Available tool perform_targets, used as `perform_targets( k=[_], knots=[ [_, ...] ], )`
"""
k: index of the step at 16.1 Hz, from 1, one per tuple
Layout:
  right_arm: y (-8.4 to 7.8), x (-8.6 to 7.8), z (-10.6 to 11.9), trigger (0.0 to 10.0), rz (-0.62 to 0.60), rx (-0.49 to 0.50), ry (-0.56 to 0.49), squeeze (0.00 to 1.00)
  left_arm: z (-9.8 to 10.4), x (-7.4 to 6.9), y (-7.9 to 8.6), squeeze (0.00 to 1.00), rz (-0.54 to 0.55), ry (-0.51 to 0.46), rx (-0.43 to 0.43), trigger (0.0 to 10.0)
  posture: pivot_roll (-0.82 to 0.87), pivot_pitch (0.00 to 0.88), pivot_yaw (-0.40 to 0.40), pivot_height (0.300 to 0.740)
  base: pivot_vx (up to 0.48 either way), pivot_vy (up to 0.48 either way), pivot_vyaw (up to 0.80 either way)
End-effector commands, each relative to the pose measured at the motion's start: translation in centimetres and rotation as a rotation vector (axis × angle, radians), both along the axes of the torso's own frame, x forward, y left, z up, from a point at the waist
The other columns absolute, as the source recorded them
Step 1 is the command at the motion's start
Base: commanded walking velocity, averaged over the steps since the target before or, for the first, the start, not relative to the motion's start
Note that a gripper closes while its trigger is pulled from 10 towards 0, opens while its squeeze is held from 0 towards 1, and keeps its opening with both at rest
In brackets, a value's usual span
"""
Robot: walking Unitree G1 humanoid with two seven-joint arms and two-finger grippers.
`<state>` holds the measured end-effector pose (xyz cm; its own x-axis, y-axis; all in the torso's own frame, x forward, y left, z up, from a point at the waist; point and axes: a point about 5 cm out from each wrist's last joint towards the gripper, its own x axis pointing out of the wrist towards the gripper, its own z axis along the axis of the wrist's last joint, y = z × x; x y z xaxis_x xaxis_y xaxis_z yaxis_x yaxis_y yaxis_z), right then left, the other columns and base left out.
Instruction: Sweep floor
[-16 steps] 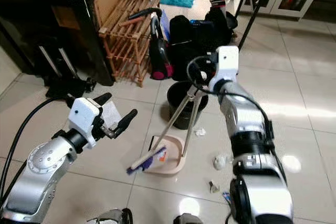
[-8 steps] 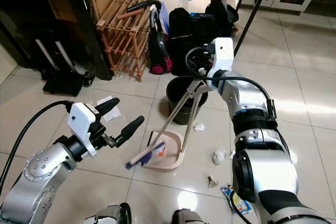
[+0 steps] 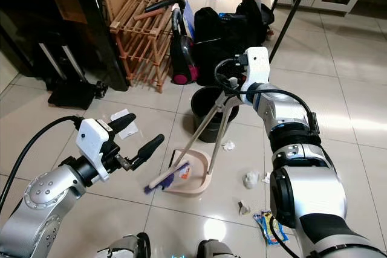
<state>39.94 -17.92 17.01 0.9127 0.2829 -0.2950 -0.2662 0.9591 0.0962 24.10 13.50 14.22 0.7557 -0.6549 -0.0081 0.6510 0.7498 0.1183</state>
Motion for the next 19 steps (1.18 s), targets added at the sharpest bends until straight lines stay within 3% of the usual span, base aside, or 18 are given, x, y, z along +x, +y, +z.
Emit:
perform_targets(
  k=[1, 8, 9, 10, 11, 12, 13, 19],
  knots=[
    [-0.43, 0.17, 0.47, 10.0, -0.002, -0.010, 0.003, 0.00, -0.04, -0.29, 0.03, 0.00, -0.005, 0.008, 0.007, 10.0, -0.04, 0.185, -0.020, 0.740, 0.000, 0.000, 0.00],
    [-0.41, 0.27, 0.35, 10.0, -0.003, 0.014, 0.028, 0.00, 0.03, -0.39, -0.05, 0.00, -0.006, 0.009, 0.000, 10.0, -0.03, 0.192, -0.026, 0.740, 0.000, 0.000, 0.00],
    [-0.33, 0.26, 0.27, 8.6, -0.001, 0.021, 0.036, 0.00, 0.05, -0.38, 0.01, 0.00, -0.004, 0.010, -0.001, 10.0, -0.03, 0.188, -0.027, 0.740, 0.000, 0.000, 0.00],
    [-0.32, 0.26, 0.24, 3.7, 0.000, 0.021, 0.038, 0.00, 0.07, -0.36, 0.00, 0.00, -0.006, 0.008, 0.001, 10.0, -0.03, 0.190, -0.028, 0.740, 0.000, 0.000, 0.00],
    [-0.31, 0.24, 0.16, 2.2, 0.001, 0.020, 0.039, 0.00, 0.06, -0.38, -0.02, 0.00, -0.006, 0.009, 0.000, 10.0, -0.03, 0.190, -0.028, 0.740, 0.000, 0.000, 0.00],
    [-0.28, 0.23, 0.12, 3.9, 0.003, 0.019, 0.040, 0.00, 0.04, -0.40, -0.02, 0.00, -0.006, 0.009, 0.000, 10.0, -0.03, 0.188, -0.029, 0.740, 0.000, 0.000, 0.00],
    [-0.28, 0.22, 0.08, 9.8, 0.004, 0.011, 0.040, 0.00, 0.02, -0.44, -0.02, 0.00, -0.005, 0.010, -0.001, 10.0, -0.03, 0.189, -0.029, 0.740, 0.000, 0.000, 0.00],
    [-0.28, 0.18, -0.15, 10.0, 0.007, 0.001, 0.046, 0.00, -0.04, -0.57, -0.12, 0.00, -0.007, 0.012, -0.004, 10.0, -0.03, 0.192, -0.031, 0.740, 0.000, 0.000, 0.00]
  ],
)
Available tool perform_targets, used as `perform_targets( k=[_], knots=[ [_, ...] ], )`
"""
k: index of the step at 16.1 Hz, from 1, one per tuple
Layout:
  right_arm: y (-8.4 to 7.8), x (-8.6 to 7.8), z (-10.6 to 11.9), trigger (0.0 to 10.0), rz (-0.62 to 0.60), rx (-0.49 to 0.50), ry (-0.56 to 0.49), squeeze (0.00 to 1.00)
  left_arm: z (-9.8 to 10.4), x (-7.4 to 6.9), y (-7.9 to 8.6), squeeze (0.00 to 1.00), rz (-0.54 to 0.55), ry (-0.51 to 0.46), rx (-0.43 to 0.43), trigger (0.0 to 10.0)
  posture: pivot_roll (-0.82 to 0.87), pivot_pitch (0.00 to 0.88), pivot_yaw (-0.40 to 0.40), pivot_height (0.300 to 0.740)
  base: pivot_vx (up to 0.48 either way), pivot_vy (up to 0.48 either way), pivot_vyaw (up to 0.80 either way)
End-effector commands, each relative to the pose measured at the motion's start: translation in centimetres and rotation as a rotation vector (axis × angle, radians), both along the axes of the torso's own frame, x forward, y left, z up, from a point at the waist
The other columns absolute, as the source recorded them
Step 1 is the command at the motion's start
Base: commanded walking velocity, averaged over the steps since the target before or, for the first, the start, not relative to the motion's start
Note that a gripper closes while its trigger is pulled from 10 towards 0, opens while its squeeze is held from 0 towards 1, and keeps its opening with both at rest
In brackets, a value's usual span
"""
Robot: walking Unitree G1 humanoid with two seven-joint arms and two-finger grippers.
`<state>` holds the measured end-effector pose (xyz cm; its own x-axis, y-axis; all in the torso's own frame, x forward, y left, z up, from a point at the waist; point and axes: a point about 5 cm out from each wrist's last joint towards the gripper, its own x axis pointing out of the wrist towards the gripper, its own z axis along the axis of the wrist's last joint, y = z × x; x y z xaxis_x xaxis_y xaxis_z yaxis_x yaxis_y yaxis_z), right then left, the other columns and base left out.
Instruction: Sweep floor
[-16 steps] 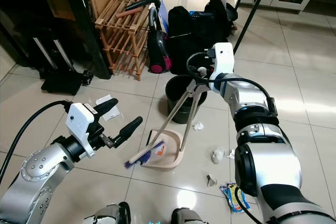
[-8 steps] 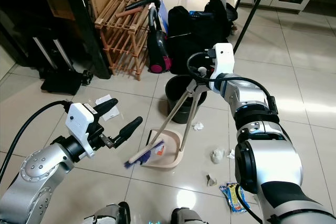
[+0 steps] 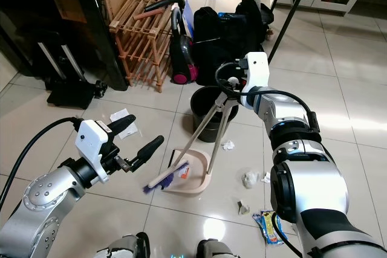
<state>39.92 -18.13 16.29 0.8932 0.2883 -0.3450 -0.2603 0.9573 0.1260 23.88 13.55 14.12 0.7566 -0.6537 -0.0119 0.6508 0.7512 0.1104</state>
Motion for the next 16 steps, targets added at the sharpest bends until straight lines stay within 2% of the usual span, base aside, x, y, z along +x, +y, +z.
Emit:
perform_targets(
  k=[1, 12, 14, 15, 16],
  knots=[
    [0.08, 0.19, 0.48, 10.0, 0.008, -0.012, -0.014, 0.00, 0.06, -0.37, -0.09, 0.00, -0.009, 0.004, 0.001, 10.0, -0.03, 0.194, -0.031, 0.740, 0.000, 0.000, 0.00],
    [0.51, 0.24, 0.34, 10.0, 0.015, -0.005, -0.029, 0.00, 0.15, -0.28, 0.04, 0.00, -0.002, 0.002, 0.003, 10.0, -0.03, 0.209, -0.034, 0.740, 0.000, 0.000, 0.00],
    [0.52, 0.21, 0.26, 7.9, 0.017, -0.002, -0.027, 0.00, 0.14, -0.29, 0.04, 0.00, -0.001, 0.003, 0.001, 10.0, -0.03, 0.208, -0.034, 0.740, 0.000, 0.000, 0.00],
    [0.52, 0.20, 0.24, 6.1, 0.017, -0.002, -0.027, 0.00, 0.14, -0.30, 0.04, 0.00, -0.002, 0.002, 0.002, 10.0, -0.03, 0.208, -0.034, 0.740, 0.000, 0.000, 0.00],
    [0.54, 0.20, 0.23, 4.7, 0.018, 0.002, -0.028, 0.00, 0.14, -0.29, 0.03, 0.00, -0.003, 0.002, 0.002, 10.0, -0.03, 0.208, -0.034, 0.740, 0.000, 0.000, 0.00]
  ],
)
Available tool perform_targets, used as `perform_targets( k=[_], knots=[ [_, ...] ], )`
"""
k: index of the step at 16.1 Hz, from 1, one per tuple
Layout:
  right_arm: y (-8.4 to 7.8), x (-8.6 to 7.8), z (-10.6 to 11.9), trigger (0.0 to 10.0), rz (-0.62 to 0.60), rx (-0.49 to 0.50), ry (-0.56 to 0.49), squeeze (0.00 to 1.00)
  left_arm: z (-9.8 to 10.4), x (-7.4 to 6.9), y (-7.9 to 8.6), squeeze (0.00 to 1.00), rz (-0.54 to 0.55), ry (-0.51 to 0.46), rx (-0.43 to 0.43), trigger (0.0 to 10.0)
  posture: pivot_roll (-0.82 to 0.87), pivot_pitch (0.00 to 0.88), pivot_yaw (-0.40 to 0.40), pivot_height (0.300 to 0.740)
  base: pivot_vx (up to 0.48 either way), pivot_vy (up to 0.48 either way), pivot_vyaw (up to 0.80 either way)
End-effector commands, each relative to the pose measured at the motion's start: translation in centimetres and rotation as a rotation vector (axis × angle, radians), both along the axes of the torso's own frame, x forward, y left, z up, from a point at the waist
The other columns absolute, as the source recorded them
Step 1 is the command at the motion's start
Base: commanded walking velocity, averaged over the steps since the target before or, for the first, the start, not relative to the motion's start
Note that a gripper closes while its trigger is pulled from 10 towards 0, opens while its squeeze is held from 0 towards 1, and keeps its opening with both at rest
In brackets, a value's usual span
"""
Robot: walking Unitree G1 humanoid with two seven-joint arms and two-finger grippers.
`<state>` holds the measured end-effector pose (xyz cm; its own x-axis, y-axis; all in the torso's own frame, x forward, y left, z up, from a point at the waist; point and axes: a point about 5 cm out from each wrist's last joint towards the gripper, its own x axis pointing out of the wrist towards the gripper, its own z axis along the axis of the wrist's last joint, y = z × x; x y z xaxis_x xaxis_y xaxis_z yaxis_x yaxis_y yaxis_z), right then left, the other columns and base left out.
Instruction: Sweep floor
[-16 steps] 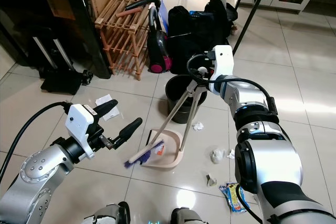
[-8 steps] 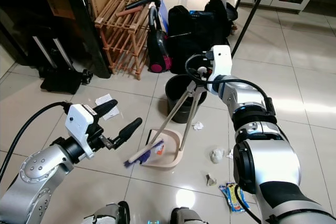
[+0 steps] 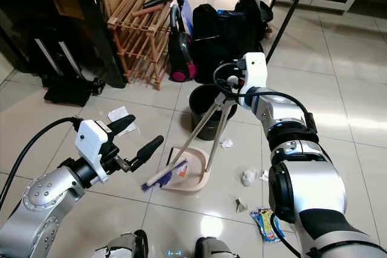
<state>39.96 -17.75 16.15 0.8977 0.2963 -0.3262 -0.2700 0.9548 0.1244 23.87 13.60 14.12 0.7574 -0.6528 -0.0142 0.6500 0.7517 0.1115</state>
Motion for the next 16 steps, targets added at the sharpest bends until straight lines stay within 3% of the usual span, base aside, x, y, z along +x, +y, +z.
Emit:
perform_targets(
  k=[1, 2, 3, 5, 16],
  knots=[
    [0.15, 0.14, 0.32, 2.6, 0.010, 0.000, -0.008, 0.00, 0.14, -0.31, -0.04, 0.00, -0.004, 0.000, 0.001, 10.0, -0.03, 0.205, -0.035, 0.740, 0.000, 0.000, 0.00],
    [0.15, 0.13, 0.30, 2.3, 0.011, 0.000, -0.008, 0.00, 0.15, -0.32, -0.05, 0.00, -0.004, 0.000, 0.000, 10.0, -0.03, 0.205, -0.035, 0.740, 0.000, 0.000, 0.00],
    [0.15, 0.13, 0.31, 0.7, 0.011, 0.001, -0.008, 0.00, 0.15, -0.32, -0.06, 0.00, -0.005, -0.001, 0.001, 10.0, -0.03, 0.206, -0.035, 0.740, 0.000, 0.000, 0.00],
    [0.13, 0.13, 0.30, 0.2, 0.010, 0.002, -0.009, 0.00, 0.16, -0.35, -0.06, 0.00, -0.005, -0.001, 0.001, 10.0, -0.03, 0.205, -0.036, 0.740, 0.000, 0.000, 0.00],
    [0.25, 0.24, 0.69, 0.0, 0.009, 0.016, -0.037, 0.00, 0.01, -0.33, 0.09, 0.00, -0.002, -0.006, 0.016, 10.0, -0.03, 0.195, -0.037, 0.740, 0.000, 0.000, 0.00]
  ],
)
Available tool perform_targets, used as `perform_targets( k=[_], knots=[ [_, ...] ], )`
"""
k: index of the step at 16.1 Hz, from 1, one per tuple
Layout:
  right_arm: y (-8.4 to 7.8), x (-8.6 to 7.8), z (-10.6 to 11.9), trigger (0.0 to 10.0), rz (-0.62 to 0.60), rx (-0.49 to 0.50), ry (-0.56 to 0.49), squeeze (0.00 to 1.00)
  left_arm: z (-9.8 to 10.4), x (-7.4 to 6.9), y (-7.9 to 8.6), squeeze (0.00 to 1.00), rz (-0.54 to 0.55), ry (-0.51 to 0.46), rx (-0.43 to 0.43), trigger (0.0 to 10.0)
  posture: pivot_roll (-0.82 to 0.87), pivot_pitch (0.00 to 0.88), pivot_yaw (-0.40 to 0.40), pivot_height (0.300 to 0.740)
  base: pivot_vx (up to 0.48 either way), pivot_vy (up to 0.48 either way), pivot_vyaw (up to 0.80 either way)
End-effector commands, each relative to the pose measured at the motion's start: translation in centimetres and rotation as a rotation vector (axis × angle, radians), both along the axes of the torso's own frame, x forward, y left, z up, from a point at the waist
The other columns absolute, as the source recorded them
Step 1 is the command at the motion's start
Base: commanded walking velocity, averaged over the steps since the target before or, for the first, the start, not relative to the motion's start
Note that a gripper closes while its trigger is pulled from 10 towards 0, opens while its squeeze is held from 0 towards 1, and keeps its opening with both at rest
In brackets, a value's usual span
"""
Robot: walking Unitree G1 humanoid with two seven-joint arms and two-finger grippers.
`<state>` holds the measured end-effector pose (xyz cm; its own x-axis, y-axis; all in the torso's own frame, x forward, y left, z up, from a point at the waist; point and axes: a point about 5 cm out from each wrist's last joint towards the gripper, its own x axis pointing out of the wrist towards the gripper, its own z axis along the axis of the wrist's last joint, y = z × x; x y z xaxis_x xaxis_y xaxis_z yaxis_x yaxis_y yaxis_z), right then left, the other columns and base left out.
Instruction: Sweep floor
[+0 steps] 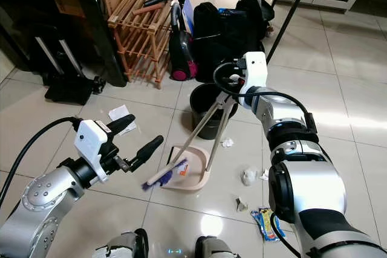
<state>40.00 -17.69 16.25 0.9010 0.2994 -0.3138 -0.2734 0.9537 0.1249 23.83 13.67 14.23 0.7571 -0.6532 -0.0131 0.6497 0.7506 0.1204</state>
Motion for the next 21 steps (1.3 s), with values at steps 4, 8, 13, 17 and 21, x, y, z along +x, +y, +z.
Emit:
perform_targets(
  k=[4, 8, 13, 17, 21],
  knots=[
    [1.4, 0.6, 2.3, 0.0, 0.038, 0.085, -0.104, 0.00, 0.1, 0.3, 0.9, 0.00, 0.024, -0.025, 0.045, 10.0, -0.02, 0.174, -0.041, 0.740, 0.000, 0.000, 0.00],
    [3.1, 0.4, 3.3, 0.0, 0.118, 0.169, -0.131, 0.00, 0.7, 1.0, 2.8, 0.00, 0.068, -0.057, 0.086, 10.0, -0.02, 0.151, -0.043, 0.740, 0.000, 0.000, 0.00],
    [4.8, -0.4, 5.4, 0.0, 0.224, 0.182, -0.218, 0.00, 3.7, 2.0, 3.9, 1.00, -0.009, -0.096, 0.088, 10.0, -0.01, 0.120, -0.045, 0.740, 0.000, 0.000, 0.00],
    [6.8, -2.4, 7.6, 0.0, 0.344, 0.170, -0.310, 0.00, 7.2, 4.3, 1.0, 1.00, -0.103, -0.170, 0.035, 10.0, -0.02, 0.100, -0.034, 0.740, 0.000, 0.000, 0.00],
    [8.1, -4.9, 8.7, 0.0, 0.408, 0.188, -0.336, 0.00, 8.4, 6.3, -0.7, 0.00, -0.116, -0.206, 0.113, 10.0, -0.04, 0.093, -0.012, 0.740, 0.000, 0.000, 0.00]
  ],
)
